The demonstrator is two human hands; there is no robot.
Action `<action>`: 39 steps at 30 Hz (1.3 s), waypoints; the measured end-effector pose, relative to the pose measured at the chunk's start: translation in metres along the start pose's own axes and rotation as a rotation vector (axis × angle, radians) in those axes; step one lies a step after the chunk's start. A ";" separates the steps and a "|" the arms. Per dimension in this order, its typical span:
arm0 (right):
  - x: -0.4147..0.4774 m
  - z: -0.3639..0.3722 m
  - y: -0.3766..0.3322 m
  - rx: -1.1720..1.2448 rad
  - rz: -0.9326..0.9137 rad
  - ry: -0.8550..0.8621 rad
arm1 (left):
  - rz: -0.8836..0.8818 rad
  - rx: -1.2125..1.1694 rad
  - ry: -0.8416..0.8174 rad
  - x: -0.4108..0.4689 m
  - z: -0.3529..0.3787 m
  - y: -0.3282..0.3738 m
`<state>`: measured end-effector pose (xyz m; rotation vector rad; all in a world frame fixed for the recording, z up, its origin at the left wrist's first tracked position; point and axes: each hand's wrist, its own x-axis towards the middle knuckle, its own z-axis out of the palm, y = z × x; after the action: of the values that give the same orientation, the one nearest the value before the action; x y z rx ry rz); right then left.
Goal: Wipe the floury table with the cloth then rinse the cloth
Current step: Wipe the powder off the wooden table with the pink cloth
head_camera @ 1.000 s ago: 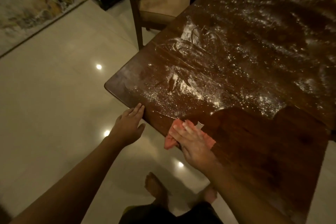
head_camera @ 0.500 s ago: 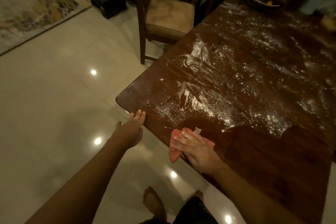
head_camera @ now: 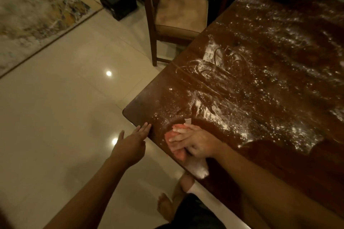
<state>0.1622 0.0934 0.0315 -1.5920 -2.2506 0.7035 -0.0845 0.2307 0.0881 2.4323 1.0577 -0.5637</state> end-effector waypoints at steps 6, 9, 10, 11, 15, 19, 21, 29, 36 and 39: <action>0.060 -0.014 0.001 -0.068 0.516 0.240 | -0.101 -0.079 0.054 0.057 -0.040 -0.007; 0.090 0.011 -0.036 -0.051 0.441 0.284 | -0.102 -0.075 -0.035 0.076 -0.044 -0.004; 0.086 0.017 -0.037 -0.043 0.297 0.249 | -0.096 -0.059 -0.035 0.078 -0.044 -0.005; 0.077 0.018 -0.030 -0.017 0.166 0.216 | -0.089 -0.055 -0.023 0.078 -0.044 -0.007; 0.033 0.009 0.009 0.047 0.025 0.296 | -0.071 -0.094 -0.003 0.068 -0.044 -0.018; 0.066 -0.007 0.011 -0.081 0.511 0.324 | -0.049 -0.043 -0.084 0.069 -0.049 -0.018; 0.099 -0.009 -0.007 -0.117 0.630 0.263 | -0.029 0.018 -0.141 0.073 -0.053 -0.016; 0.062 -0.015 0.003 0.248 0.257 0.016 | 0.182 0.264 -0.163 0.093 -0.077 -0.034; 0.120 -0.014 -0.018 0.036 0.930 0.330 | 0.371 0.057 -0.056 0.089 -0.060 -0.076; 0.157 -0.004 -0.029 -0.054 0.936 0.297 | 0.475 -0.064 0.061 0.087 -0.049 -0.094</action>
<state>0.0872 0.2339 0.0442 -2.5694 -1.2479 0.5352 -0.0909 0.3653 0.0627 2.5314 0.4760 -0.2928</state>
